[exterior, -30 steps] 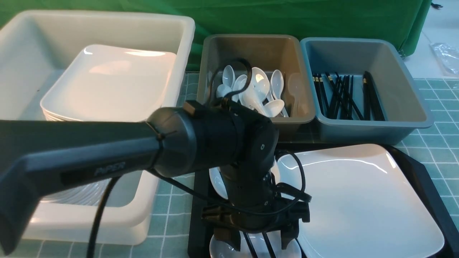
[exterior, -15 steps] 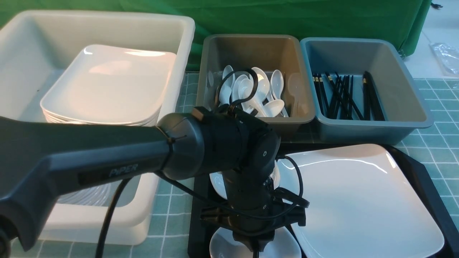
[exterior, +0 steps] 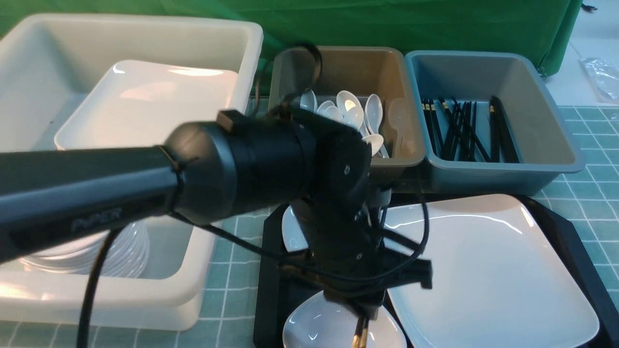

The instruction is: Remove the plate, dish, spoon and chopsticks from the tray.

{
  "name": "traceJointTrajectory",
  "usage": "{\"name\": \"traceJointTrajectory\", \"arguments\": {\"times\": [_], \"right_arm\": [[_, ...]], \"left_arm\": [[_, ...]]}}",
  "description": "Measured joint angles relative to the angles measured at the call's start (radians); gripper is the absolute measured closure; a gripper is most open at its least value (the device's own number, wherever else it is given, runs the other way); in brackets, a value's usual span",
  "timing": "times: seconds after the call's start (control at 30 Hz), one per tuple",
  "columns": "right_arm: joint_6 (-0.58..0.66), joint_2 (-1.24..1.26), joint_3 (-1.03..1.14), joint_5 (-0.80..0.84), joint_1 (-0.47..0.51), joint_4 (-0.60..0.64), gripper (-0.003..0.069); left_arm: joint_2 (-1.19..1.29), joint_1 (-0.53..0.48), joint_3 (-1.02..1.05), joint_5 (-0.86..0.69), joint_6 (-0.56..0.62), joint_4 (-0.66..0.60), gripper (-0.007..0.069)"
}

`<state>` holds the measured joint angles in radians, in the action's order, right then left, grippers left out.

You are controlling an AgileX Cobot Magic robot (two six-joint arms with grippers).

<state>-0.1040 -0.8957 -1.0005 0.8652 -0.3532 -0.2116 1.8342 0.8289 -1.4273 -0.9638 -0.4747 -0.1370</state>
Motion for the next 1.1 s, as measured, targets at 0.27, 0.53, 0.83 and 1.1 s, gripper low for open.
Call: {"name": "traceJointTrajectory", "arguments": {"times": [0.27, 0.53, 0.83, 1.1], "right_arm": [[0.001, 0.0, 0.0, -0.006, 0.0, 0.0, 0.047], [-0.016, 0.0, 0.0, -0.007, 0.0, 0.0, 0.0463], [-0.018, 0.0, 0.0, -0.007, 0.0, 0.002, 0.0463], [-0.018, 0.0, 0.0, -0.013, 0.0, 0.003, 0.0446]], "left_arm": [[0.093, -0.013, -0.351, -0.072, 0.065, 0.003, 0.0595], [0.341, -0.094, -0.837, -0.075, 0.133, -0.066, 0.0595], [0.626, -0.136, -1.19, 0.12, 0.135, -0.111, 0.0595], [0.719, -0.19, -1.205, 0.292, 0.041, -0.125, 0.0595]]}}
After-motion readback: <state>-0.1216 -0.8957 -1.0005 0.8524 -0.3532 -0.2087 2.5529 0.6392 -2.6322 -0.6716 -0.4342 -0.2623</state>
